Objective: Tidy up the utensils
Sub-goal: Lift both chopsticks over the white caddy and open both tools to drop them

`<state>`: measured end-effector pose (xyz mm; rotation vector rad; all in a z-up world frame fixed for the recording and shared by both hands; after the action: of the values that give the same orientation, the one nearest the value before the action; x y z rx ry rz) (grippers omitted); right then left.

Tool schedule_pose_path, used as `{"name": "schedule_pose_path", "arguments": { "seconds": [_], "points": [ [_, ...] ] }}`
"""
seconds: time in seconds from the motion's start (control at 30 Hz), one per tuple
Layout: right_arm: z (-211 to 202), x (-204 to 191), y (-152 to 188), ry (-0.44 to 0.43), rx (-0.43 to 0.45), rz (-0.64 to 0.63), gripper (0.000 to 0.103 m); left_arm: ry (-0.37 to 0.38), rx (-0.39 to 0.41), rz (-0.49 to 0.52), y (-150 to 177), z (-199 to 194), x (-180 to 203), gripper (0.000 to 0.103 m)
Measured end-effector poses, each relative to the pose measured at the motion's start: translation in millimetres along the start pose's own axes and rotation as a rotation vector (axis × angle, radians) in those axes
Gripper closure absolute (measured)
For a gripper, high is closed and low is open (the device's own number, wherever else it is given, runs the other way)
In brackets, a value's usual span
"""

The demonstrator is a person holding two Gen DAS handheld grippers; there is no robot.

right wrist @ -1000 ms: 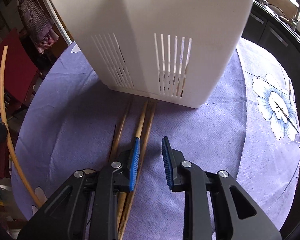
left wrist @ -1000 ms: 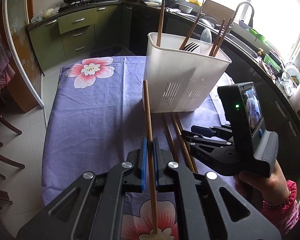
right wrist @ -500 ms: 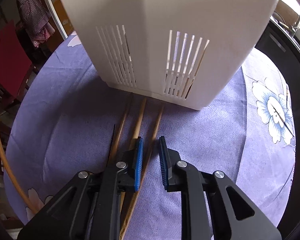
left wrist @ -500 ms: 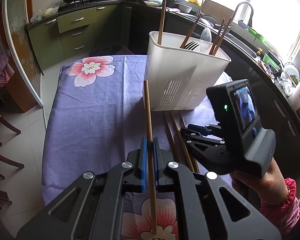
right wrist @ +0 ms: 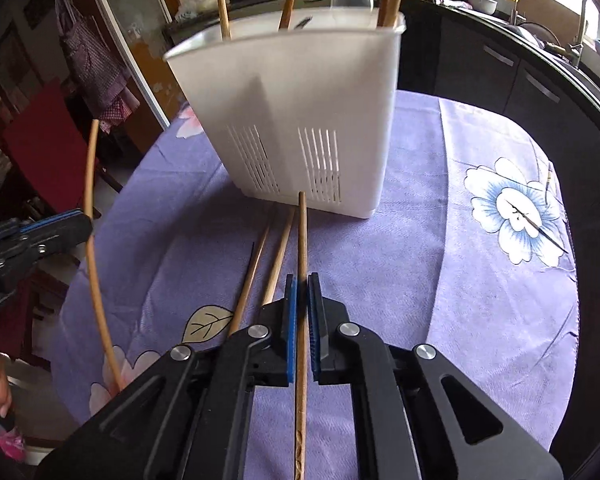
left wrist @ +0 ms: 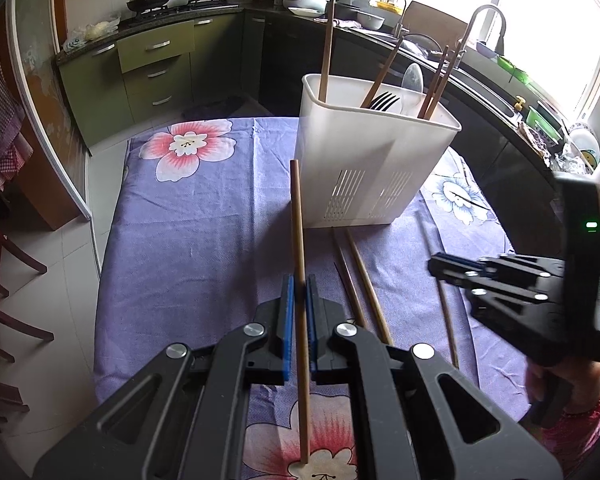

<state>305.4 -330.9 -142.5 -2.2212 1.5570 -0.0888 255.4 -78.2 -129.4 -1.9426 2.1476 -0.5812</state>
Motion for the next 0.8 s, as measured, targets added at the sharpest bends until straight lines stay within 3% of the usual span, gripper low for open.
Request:
{"name": "schedule_pose_path", "arguments": {
  "seconds": [0.27,0.5,0.8],
  "points": [
    [-78.2,14.9,24.1,-0.034,0.137,0.012,0.097,-0.020,0.033,0.015,0.0,-17.4,2.8,0.097],
    [-130.7,22.2,36.6,-0.048,0.207,0.012,0.097,-0.029,0.068,0.023,-0.2,-36.6,5.1,0.097],
    [-148.6,11.7,20.5,-0.057,0.259,0.005,0.097,-0.034,0.099,0.028,-3.8,-52.1,7.3,0.097]
  ]
}}
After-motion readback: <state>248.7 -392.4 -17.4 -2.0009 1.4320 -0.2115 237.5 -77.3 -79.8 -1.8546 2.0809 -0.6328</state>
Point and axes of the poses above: each gripper's, at about its wrist camera, not at the fingertips, and z roughly the way its jaws point, x to its right, y to its underside, the point moved 9 cm from there along z, roughly the way its jaws point, and after that the axes turned 11 degrees about -x, right-handed, at the moved point
